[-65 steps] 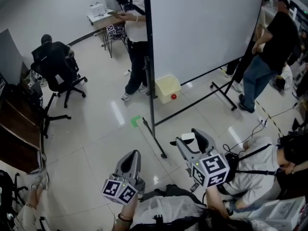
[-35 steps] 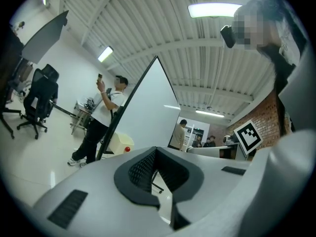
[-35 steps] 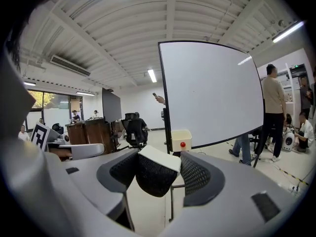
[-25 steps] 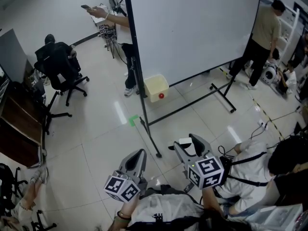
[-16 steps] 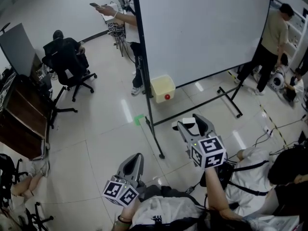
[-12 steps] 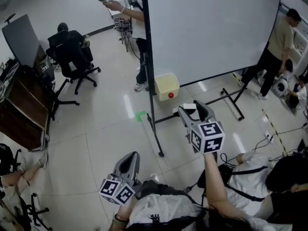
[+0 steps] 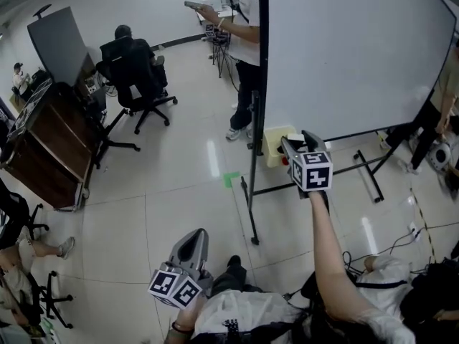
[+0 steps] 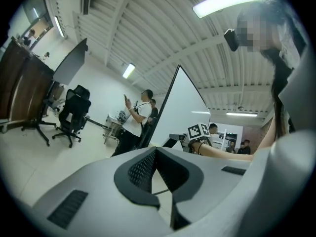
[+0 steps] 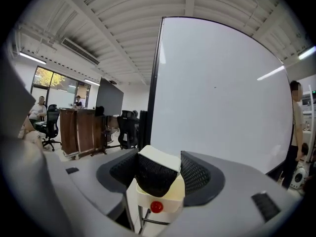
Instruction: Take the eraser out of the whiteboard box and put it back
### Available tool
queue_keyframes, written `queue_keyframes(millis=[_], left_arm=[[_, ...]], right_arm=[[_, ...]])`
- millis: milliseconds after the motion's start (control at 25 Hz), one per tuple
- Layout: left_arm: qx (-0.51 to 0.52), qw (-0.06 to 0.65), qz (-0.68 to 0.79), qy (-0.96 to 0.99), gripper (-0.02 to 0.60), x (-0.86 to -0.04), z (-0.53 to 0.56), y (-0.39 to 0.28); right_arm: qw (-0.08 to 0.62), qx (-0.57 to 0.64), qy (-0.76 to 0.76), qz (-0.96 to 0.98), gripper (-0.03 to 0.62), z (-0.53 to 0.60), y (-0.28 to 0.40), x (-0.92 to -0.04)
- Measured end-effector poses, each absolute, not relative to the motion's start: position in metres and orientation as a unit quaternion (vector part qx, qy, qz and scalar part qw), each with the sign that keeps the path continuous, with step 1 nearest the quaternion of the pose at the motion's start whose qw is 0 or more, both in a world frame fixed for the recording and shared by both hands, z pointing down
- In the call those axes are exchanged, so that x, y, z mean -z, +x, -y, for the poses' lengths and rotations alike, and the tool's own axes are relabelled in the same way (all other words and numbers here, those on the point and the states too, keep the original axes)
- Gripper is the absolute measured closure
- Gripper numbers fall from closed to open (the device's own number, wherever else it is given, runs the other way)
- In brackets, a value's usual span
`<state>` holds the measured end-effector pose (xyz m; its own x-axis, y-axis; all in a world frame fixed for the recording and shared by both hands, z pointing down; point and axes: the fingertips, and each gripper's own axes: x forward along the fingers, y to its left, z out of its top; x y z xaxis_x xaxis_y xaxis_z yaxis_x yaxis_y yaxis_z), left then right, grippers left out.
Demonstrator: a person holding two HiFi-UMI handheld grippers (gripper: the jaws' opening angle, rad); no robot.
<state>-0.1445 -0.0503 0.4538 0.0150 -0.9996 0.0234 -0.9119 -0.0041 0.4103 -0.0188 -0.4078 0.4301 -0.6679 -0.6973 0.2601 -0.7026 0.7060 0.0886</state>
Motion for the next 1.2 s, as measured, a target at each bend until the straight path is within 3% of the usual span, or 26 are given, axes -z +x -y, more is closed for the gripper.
queue_keyframes(millis=[520, 760, 1000, 1040, 1120, 1200], left_arm=[[0.158, 0.148, 0.686, 0.694, 0.595, -0.442, 0.121, -0.223], [0.161, 0.158, 0.675, 0.703, 0.594, -0.45, 0.141, -0.233], [0.162, 0.167, 0.662, 0.712, 0.595, -0.453, 0.154, -0.234], [0.162, 0.169, 0.661, 0.713, 0.595, -0.454, 0.155, -0.234], [0.161, 0.172, 0.656, 0.717, 0.595, -0.455, 0.157, -0.231], [0.16, 0.173, 0.649, 0.724, 0.595, -0.456, 0.158, -0.225]], right_arm=[[0.283, -0.03, 0.368, 0.885, 0.318, 0.455, -0.055, -0.536], [0.282, -0.049, 0.389, 0.875, 0.252, 0.461, -0.051, -0.546], [0.2, -0.063, 0.423, 0.881, 0.234, 0.455, -0.04, -0.517], [0.176, -0.064, 0.424, 0.886, 0.281, 0.45, -0.039, -0.505], [0.121, -0.063, 0.429, 0.893, 0.298, 0.435, -0.034, -0.476], [0.063, -0.072, 0.442, 0.892, 0.379, 0.415, -0.022, -0.449]])
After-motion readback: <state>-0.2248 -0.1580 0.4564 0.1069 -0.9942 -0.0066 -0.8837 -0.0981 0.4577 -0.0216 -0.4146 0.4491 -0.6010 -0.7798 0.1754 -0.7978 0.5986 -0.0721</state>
